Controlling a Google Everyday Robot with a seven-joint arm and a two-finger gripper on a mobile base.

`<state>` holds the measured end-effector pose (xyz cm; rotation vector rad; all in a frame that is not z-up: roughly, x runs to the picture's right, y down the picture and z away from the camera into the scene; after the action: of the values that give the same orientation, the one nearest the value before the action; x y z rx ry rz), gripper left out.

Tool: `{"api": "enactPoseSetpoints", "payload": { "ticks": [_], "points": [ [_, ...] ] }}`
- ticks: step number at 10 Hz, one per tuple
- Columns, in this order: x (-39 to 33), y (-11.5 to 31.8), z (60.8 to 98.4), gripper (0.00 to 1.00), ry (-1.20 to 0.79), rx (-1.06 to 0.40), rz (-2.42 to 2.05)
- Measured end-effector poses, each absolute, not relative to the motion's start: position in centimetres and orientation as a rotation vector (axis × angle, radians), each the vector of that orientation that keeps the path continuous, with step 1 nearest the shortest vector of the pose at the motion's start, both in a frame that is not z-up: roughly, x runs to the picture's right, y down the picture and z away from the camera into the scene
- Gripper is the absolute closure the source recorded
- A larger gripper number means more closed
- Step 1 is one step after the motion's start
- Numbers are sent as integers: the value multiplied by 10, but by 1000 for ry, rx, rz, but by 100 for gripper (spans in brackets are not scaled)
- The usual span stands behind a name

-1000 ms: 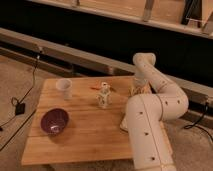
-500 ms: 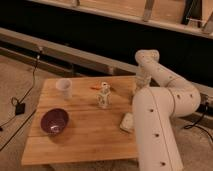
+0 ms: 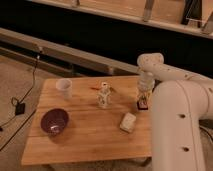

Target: Place the eraser on the white sponge

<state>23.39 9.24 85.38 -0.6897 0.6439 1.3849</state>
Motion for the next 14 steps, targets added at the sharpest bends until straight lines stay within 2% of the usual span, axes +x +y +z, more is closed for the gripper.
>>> {"api": "enactPoseSetpoints", "payload": {
  "ticks": [5,7,14],
  "points": [
    [210,133,800,100,604,-708,1309],
    [194,146,793,100,592,-724,1262],
    [151,170,814,100,596,-768,1166]
  ]
}}
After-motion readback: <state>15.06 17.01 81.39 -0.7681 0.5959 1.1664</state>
